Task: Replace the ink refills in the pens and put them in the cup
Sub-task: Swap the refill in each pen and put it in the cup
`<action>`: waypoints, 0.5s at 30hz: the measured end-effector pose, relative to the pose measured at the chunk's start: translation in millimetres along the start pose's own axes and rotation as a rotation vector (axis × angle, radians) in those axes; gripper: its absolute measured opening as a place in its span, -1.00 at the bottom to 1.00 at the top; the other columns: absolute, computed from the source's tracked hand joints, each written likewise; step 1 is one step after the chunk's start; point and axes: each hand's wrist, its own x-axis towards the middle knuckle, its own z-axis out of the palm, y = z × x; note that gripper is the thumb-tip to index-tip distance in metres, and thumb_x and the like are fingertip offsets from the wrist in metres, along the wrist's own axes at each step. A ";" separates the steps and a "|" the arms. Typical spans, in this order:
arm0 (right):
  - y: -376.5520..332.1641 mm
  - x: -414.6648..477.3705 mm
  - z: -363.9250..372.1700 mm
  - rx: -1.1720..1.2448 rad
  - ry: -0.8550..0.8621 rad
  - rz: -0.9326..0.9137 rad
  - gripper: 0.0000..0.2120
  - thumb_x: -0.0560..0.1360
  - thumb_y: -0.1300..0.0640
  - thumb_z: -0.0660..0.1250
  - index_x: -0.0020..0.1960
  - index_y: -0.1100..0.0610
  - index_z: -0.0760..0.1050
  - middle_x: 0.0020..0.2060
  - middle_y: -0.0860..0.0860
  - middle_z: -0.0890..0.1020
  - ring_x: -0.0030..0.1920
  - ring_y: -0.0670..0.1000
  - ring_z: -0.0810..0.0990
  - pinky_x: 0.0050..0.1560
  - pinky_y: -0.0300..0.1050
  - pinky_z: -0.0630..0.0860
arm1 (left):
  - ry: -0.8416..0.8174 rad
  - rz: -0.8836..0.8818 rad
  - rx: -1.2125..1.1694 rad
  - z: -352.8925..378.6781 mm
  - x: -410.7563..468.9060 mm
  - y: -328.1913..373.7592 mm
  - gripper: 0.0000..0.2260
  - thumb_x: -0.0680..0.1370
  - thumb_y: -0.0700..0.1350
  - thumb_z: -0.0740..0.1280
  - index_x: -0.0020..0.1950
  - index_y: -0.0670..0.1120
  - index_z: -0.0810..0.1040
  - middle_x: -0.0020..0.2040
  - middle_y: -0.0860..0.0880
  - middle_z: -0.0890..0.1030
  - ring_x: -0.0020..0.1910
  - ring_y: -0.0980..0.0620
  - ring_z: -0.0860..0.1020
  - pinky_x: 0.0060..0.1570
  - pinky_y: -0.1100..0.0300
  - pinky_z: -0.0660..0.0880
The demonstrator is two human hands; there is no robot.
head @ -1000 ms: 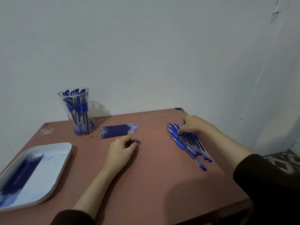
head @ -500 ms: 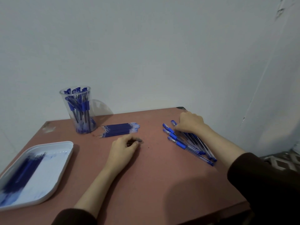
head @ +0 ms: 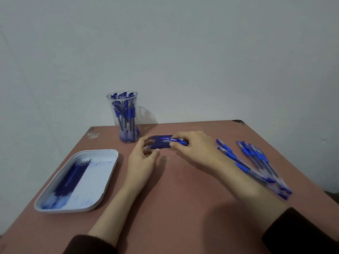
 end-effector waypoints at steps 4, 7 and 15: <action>-0.5 -2.5 26.9 -0.017 0.027 -0.103 -0.83 0.54 -0.10 0.27 0.05 -0.09 0.56 -0.10 -0.12 0.63 -0.06 -0.02 0.56 -0.11 -0.09 0.43 | 0.003 0.066 0.070 -6.5 -0.1 -1.4 -0.68 0.50 -0.30 0.34 0.16 0.04 0.52 0.10 0.05 0.61 0.01 0.12 0.58 0.05 0.19 0.52; 2.0 -4.7 32.5 -0.010 0.022 -0.138 -0.87 0.55 -0.05 0.26 0.02 -0.06 0.54 -0.17 -0.12 0.63 -0.11 -0.02 0.56 -0.11 -0.02 0.47 | -0.009 0.077 0.095 -7.1 2.5 0.9 -0.73 0.49 -0.30 0.34 0.10 0.00 0.57 0.04 0.06 0.63 -0.06 0.18 0.58 -0.07 0.37 0.49; -0.9 -7.3 27.2 -0.084 0.061 -0.110 -0.72 0.58 -0.20 0.13 0.08 -0.14 0.55 -0.21 -0.13 0.64 -0.13 -0.04 0.57 -0.12 -0.06 0.47 | -0.058 0.080 0.104 -7.3 8.6 -4.1 -0.90 0.50 -0.18 0.40 -0.01 -0.05 0.65 -0.13 0.01 0.67 -0.14 0.14 0.61 -0.15 0.41 0.47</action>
